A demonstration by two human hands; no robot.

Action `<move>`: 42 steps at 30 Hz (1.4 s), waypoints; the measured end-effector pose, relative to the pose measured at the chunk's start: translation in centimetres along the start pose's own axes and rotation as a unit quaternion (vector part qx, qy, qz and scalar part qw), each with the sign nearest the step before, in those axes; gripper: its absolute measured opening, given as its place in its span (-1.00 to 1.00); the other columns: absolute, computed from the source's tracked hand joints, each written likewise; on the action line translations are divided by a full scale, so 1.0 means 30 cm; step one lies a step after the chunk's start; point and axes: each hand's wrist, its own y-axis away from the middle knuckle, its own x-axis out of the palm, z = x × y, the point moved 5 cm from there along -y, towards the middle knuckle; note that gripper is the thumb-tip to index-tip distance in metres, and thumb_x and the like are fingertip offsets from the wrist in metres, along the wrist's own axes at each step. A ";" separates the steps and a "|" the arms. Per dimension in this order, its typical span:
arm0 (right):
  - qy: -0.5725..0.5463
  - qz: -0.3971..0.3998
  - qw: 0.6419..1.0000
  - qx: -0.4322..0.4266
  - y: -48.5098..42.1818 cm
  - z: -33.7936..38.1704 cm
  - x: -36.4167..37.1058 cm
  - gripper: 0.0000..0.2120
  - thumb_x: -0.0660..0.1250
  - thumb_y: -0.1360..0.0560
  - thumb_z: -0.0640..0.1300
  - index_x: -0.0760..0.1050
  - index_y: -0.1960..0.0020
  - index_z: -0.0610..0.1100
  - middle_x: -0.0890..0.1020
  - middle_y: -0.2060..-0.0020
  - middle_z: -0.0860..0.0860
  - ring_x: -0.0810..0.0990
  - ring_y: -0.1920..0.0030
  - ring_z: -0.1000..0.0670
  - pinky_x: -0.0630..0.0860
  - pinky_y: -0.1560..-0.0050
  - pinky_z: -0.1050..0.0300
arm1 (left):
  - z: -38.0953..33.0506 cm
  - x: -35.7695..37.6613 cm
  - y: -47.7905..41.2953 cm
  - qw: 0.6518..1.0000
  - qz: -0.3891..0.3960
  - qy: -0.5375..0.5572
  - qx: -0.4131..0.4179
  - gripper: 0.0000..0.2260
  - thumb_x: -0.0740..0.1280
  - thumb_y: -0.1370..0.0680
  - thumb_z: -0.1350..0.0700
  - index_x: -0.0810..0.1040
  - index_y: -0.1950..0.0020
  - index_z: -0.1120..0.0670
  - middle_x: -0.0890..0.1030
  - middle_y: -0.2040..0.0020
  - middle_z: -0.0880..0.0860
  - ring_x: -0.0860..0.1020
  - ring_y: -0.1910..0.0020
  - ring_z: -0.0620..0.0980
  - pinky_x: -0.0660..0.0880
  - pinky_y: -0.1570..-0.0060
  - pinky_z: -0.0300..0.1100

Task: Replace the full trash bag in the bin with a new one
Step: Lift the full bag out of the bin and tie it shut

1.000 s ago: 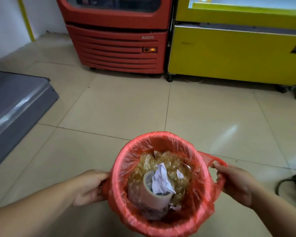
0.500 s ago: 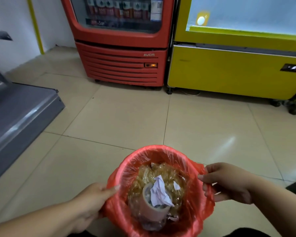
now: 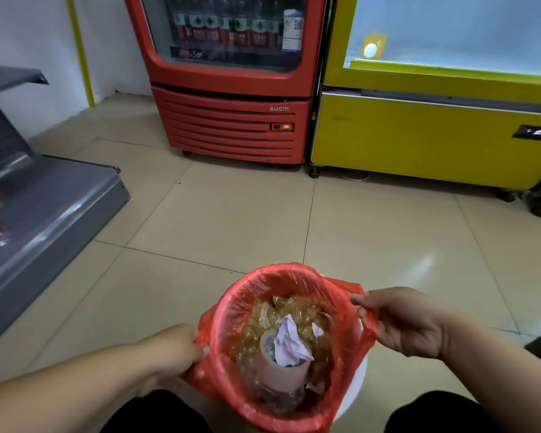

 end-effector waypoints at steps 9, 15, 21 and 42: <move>0.146 -0.118 0.977 -0.105 0.089 0.108 0.028 -0.84 0.28 -0.54 -0.16 0.49 0.18 -0.19 0.47 0.61 -0.01 0.41 0.67 0.11 0.34 0.67 0.36 | -0.140 -0.152 0.004 0.986 -0.098 0.111 0.082 -0.86 0.26 -0.51 0.29 0.47 0.25 0.14 0.49 0.44 0.08 0.46 0.56 -0.08 0.48 0.51 -0.30; 0.353 -0.241 0.856 -0.290 0.110 0.203 0.108 -0.84 0.30 -0.53 -0.16 0.59 0.12 -0.22 0.50 0.47 -0.10 0.42 0.48 -0.01 0.36 0.43 0.17 | -0.248 -0.189 0.036 0.921 -0.296 -0.134 0.216 -0.89 0.24 -0.51 0.17 0.47 0.17 0.20 0.55 0.18 0.14 0.48 0.19 0.10 0.28 0.31 -0.12; 0.314 -0.220 0.839 -0.387 0.101 0.227 0.199 -0.82 0.27 -0.55 -0.16 0.59 0.13 -0.23 0.59 0.34 -0.05 0.51 0.31 0.01 0.46 0.20 0.11 | -0.302 -0.109 0.037 0.922 -0.276 0.095 0.256 -0.86 0.23 -0.52 0.15 0.44 0.25 0.09 0.49 0.33 0.08 0.45 0.32 0.10 0.34 0.26 -0.08; 0.366 -0.324 0.734 -0.472 0.070 0.387 0.220 -0.82 0.29 -0.52 -0.02 0.55 0.17 -0.10 0.46 0.40 0.09 0.47 0.25 -0.03 0.39 0.22 0.10 | -0.549 -0.096 -0.006 0.868 -0.301 0.140 0.370 -0.94 0.15 -0.58 0.17 0.38 0.04 0.03 0.56 0.07 0.05 0.50 0.08 0.04 0.38 0.11 -0.18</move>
